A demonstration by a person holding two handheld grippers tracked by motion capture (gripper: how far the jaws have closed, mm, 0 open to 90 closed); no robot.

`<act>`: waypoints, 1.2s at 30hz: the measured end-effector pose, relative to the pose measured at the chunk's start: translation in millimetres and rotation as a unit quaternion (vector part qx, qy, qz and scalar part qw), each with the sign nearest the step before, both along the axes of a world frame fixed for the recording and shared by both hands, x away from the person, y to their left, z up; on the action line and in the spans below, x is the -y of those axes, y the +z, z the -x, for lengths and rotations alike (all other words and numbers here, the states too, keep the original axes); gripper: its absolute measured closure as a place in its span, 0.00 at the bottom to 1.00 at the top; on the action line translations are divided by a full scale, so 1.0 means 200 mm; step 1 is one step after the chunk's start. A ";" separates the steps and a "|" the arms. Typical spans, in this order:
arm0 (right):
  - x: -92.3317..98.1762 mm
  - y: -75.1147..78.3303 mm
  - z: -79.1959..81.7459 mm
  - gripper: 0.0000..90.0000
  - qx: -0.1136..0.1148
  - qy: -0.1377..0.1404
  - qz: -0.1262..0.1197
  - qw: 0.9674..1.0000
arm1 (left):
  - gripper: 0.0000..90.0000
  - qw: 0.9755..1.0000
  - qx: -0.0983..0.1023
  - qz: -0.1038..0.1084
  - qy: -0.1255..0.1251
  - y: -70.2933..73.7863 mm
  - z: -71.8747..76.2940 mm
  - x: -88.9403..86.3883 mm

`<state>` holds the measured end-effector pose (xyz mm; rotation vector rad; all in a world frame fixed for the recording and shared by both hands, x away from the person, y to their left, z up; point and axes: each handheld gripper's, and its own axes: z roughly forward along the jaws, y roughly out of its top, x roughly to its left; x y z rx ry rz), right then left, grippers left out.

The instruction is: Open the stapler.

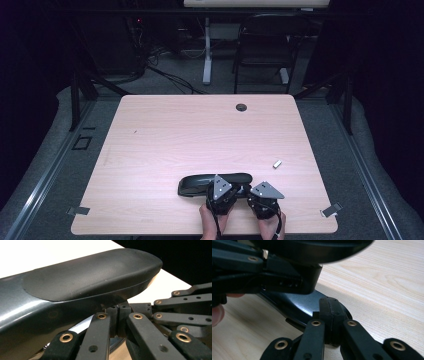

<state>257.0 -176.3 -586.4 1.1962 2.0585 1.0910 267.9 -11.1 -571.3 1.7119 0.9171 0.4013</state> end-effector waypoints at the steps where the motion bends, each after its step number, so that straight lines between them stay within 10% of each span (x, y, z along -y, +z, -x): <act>1: 0.00 0.00 0.00 1.00 0.001 -0.001 0.000 1.000 | 1.00 1.000 0.010 0.003 -0.005 0.04 0.00 0.00; 36: 0.00 0.00 0.00 1.00 -0.004 0.002 -0.002 1.000 | 1.00 0.999 0.042 -0.003 -0.006 0.25 -0.01 -0.18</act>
